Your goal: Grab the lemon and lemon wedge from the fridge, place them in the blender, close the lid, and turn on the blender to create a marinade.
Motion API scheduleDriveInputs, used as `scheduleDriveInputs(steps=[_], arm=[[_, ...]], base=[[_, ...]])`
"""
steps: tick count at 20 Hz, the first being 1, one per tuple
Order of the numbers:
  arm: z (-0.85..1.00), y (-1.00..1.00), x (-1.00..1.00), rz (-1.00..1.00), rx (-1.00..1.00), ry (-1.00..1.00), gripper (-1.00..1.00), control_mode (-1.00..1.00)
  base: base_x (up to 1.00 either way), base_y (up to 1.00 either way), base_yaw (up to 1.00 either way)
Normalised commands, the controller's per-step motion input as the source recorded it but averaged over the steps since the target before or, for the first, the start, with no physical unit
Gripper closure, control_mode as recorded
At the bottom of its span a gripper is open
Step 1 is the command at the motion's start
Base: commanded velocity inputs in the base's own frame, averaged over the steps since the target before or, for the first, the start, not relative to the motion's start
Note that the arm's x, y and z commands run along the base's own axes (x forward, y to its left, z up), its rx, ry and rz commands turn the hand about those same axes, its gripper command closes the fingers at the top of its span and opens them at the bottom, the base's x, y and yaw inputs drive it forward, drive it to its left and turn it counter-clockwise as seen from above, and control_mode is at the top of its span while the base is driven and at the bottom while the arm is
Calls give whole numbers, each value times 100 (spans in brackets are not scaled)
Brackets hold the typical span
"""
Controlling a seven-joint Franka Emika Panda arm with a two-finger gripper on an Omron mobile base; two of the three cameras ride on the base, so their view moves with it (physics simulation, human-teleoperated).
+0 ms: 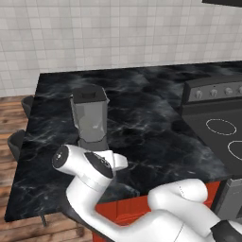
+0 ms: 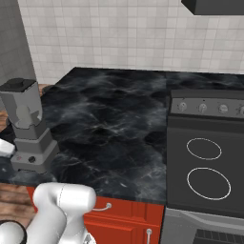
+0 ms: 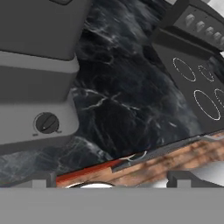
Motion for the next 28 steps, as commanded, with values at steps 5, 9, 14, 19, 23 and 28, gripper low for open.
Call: scheduleDriveInputs(steps=[5, 9, 14, 19, 23, 28], arm=[[-26, 0, 21, 0, 0, 11, -100, -100], [-33, 6, 6, 0, -1, 4, -100, -100], [-21, 13, 6, 0, 0, 0, -100, -100], [-2, 14, 19, 0, 0, 0, -100, -100], [-8, 12, 26, 0, 0, 0, -100, -100], [-21, 16, 21, 0, 0, 1, -100, -100]], base=[[0, 0, 0], [0, 0, 0], [0, 0, 0], [0, 0, 0], [0, 0, 0], [0, 0, 0]])
